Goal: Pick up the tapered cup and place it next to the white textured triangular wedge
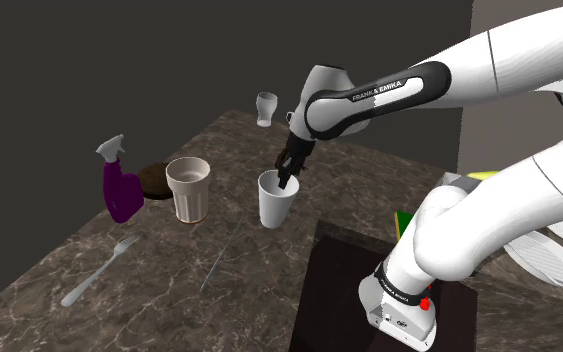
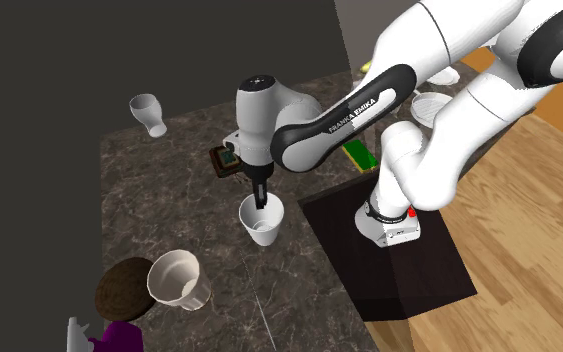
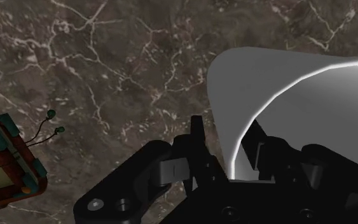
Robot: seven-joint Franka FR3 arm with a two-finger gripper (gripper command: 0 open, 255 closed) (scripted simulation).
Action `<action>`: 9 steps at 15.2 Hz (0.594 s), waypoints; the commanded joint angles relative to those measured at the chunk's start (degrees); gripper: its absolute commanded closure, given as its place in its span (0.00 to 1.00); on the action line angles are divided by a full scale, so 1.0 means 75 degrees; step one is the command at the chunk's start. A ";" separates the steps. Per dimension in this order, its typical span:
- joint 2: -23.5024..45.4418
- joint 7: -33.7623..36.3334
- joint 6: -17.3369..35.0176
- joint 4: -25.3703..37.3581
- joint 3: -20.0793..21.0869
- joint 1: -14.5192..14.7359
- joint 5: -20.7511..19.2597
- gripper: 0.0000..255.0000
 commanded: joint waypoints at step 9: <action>-0.0069 0.0028 -0.0121 0.0054 0.0007 -0.0011 -0.0022 1.00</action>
